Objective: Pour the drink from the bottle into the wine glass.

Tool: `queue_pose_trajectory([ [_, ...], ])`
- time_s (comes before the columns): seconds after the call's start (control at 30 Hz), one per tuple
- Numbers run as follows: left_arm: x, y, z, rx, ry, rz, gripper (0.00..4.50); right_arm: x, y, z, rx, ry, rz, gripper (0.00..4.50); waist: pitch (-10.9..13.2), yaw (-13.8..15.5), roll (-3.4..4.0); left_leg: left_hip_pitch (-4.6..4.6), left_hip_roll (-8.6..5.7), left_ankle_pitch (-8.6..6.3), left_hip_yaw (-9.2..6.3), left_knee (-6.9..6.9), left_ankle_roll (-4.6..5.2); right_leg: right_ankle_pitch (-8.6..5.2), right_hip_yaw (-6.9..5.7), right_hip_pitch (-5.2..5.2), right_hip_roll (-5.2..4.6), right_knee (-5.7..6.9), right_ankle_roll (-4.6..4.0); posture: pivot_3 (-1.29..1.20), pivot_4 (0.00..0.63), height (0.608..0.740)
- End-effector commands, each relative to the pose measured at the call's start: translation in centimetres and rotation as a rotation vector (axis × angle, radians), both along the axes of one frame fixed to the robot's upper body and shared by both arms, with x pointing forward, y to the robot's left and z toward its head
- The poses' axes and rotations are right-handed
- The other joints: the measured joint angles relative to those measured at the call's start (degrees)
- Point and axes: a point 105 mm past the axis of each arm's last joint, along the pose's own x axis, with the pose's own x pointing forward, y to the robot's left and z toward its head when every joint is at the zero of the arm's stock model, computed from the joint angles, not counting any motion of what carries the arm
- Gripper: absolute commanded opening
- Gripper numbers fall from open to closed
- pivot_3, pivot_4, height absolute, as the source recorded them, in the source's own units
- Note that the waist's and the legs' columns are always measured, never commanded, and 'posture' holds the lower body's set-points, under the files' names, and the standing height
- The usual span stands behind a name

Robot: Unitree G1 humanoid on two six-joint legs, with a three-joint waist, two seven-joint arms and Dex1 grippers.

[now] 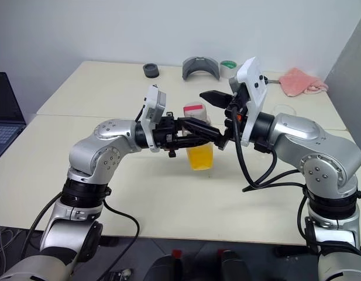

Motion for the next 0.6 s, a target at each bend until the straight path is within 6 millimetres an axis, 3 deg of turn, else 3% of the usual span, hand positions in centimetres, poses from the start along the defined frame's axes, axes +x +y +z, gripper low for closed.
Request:
queue_pose_trajectory([
  [0.03, -0.6, 0.2, 1.7, -0.037, -0.072, -0.009, 1.84, -0.5, 0.2, 1.4, 0.024, -0.055, 0.025, 4.31, 0.0, 0.0, 0.00, 0.00, 0.00, 0.00, 0.00, 0.00, 0.00, 0.00, 0.00, 0.00, 0.00, 0.00, 0.00, 0.00, 0.150, 0.740],
  [0.13, -0.6, 0.2, 1.7, -0.037, -0.072, -0.009, 1.84, -0.5, 0.3, 1.3, 0.019, -0.051, 0.033, 3.52, 0.0, 0.0, 0.00, 0.00, 0.00, 0.00, 0.00, 0.00, 0.00, 0.00, -0.01, 0.00, 0.00, 0.00, 0.00, 0.00, 0.150, 0.740],
  [0.3, -0.6, 0.2, 1.8, -0.038, -0.073, -0.011, 1.84, -0.5, 0.3, 1.2, 0.012, -0.053, 0.035, 1.76, 0.0, 0.0, 0.00, 0.00, 0.00, 0.00, 0.00, 0.00, 0.00, 0.00, 0.00, 0.00, 0.00, 0.00, 0.00, 0.00, 0.150, 0.740],
  [0.5, -0.5, 0.1, 1.8, -0.037, -0.073, -0.010, 1.84, -0.4, 0.2, 1.6, 0.035, -0.057, 0.026, 1.74, 0.0, 0.0, 0.00, 0.00, 0.00, 0.00, 0.00, 0.00, 0.00, 0.00, 0.00, 0.00, 0.00, 0.00, 0.00, 0.00, 0.150, 0.740],
  [0.6, -0.5, 0.2, 1.8, -0.037, -0.073, -0.009, 1.84, -0.4, -0.2, 4.7, 0.177, -0.110, 0.025, 1.74, 0.0, -0.1, 0.03, 0.01, 0.01, 0.00, 0.01, 0.00, 0.00, 0.00, 0.01, 0.00, 0.01, 0.01, 0.00, 0.00, 0.150, 0.740],
])
